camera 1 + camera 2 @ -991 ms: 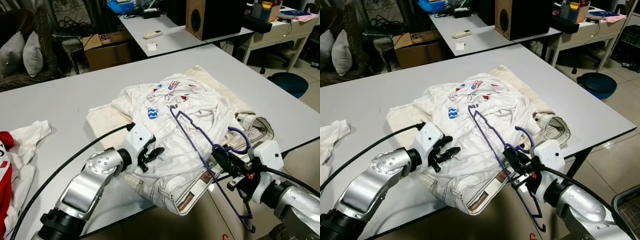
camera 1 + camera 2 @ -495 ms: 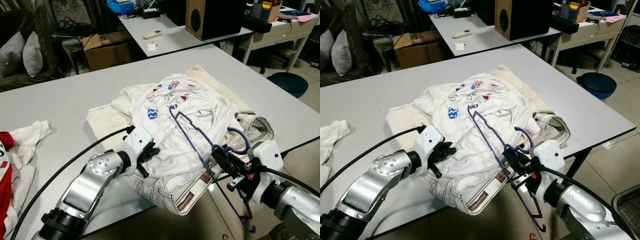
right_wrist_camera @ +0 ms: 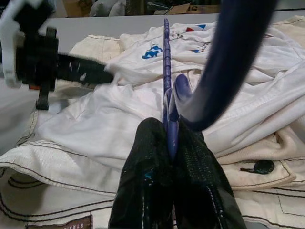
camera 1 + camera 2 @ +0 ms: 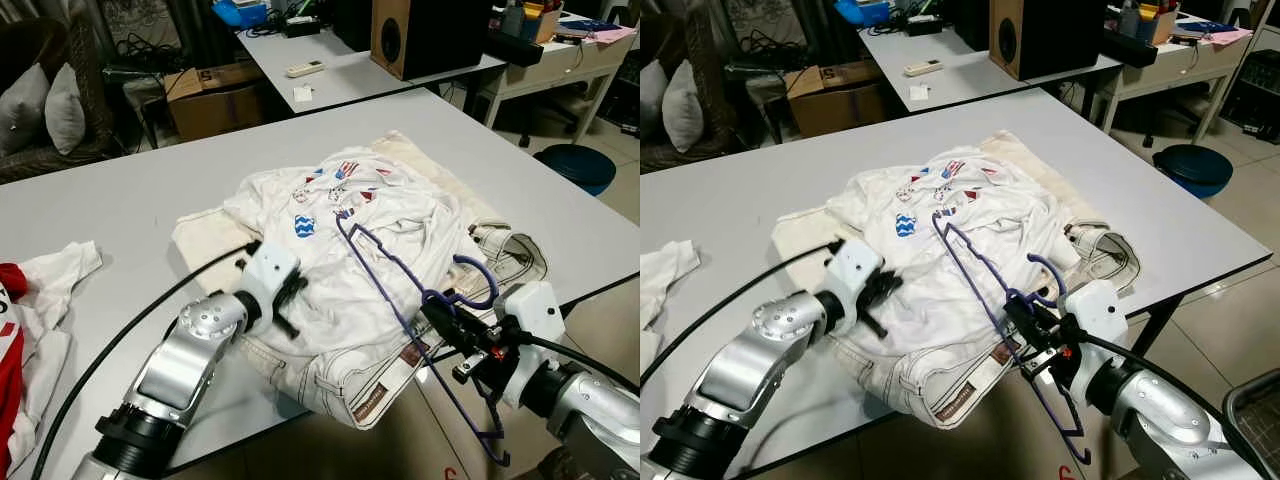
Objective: Hang hanger
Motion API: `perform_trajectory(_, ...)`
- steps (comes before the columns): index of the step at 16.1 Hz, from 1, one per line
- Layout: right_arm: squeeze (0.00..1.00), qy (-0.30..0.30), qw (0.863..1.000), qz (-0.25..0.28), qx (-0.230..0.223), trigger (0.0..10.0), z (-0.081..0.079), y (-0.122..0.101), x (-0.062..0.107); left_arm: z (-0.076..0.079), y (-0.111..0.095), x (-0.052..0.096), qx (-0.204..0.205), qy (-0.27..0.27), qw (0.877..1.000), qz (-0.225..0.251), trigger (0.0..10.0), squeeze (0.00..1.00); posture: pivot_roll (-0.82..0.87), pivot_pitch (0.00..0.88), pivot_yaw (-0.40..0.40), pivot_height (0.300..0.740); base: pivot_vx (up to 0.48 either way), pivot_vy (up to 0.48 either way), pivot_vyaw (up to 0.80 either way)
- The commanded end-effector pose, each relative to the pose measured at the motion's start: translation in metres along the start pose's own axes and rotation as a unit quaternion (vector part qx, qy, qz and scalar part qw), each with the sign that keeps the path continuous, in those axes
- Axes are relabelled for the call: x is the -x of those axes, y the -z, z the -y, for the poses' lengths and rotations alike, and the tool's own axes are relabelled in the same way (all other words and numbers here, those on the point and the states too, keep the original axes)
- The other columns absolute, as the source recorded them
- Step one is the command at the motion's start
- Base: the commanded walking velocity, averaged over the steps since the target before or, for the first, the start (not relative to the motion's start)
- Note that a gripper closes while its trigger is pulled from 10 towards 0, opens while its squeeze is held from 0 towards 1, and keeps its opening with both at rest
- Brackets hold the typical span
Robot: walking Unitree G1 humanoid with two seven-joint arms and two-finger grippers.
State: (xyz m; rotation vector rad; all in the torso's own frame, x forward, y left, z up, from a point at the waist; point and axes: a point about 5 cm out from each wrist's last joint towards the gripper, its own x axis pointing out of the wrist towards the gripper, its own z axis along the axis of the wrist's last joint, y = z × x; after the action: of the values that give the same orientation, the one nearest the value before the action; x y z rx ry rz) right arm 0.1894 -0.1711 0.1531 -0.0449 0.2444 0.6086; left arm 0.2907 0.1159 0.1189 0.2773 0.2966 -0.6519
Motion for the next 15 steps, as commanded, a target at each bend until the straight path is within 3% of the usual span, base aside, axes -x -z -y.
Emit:
perform_trajectory(1, 0.00, -0.008, 1.000, 0.009, 0.010, 10.0, -0.003, -0.004, 0.000, -0.007, -0.010, 0.004, 0.001, -0.003, 1.000, 0.030, 0.0, 0.00, -0.01, 0.000, 0.111, 0.740, 0.000, 0.000, 0.00)
perform_trajectory(3, 0.00, -0.008, 1.000, 0.008, 0.011, 10.0, -0.003, -0.004, 0.002, -0.011, -0.020, 0.008, -0.024, 0.013, 0.998, 0.056, 0.0, 0.00, -0.01, 0.000, 0.110, 0.740, 0.000, 0.000, 0.00)
perform_trajectory(4, 0.00, -0.009, 1.000, 0.006, 0.011, 10.0, -0.003, -0.004, 0.004, -0.024, -0.032, 0.011, -0.036, -0.014, 0.996, 0.081, 0.0, 0.00, -0.01, 0.000, 0.109, 0.740, 0.000, 0.000, 0.00)
perform_trajectory(6, 0.00, -0.011, 1.000, 0.007, 0.009, 10.0, -0.004, -0.003, 0.006, -0.036, -0.045, 0.014, -0.041, -0.034, 0.992, 0.110, 0.0, 0.00, -0.01, 0.000, 0.108, 0.740, 0.000, 0.000, 0.00)
perform_trajectory(8, 0.00, -0.011, 1.000, 0.015, 0.002, 10.0, -0.005, -0.005, 0.011, -0.053, -0.079, 0.024, -0.056, -0.047, 0.979, 0.192, 0.0, 0.00, -0.02, 0.000, 0.108, 0.740, 0.000, 0.000, 0.00)
perform_trajectory(10, 0.00, -0.014, 1.000, 0.018, -0.001, 10.0, -0.006, -0.005, 0.012, -0.044, -0.090, 0.030, -0.077, 0.017, 0.972, 0.223, 0.0, 0.00, -0.02, 0.000, 0.117, 0.740, 0.000, 0.000, 0.00)
perform_trajectory(13, 0.00, -0.016, 0.999, 0.028, -0.010, 10.0, -0.006, -0.007, 0.010, -0.037, -0.092, 0.031, -0.084, 0.059, 0.968, 0.228, 0.0, 0.00, -0.03, 0.000, 0.121, 0.740, 0.000, 0.000, 0.00)
perform_trajectory(14, 0.00, -0.019, 0.999, 0.032, -0.023, 10.0, -0.004, -0.008, 0.008, -0.028, -0.094, 0.034, -0.092, 0.101, 0.962, 0.238, 0.0, 0.00, -0.03, 0.000, 0.116, 0.740, 0.000, 0.000, 0.00)
perform_trajectory(15, 0.00, -0.019, 0.999, 0.032, -0.023, 10.0, -0.004, -0.008, 0.008, -0.028, -0.094, 0.034, -0.092, 0.101, 0.962, 0.238, 0.0, 0.00, -0.03, 0.000, 0.116, 0.740, 0.000, 0.000, 0.00)
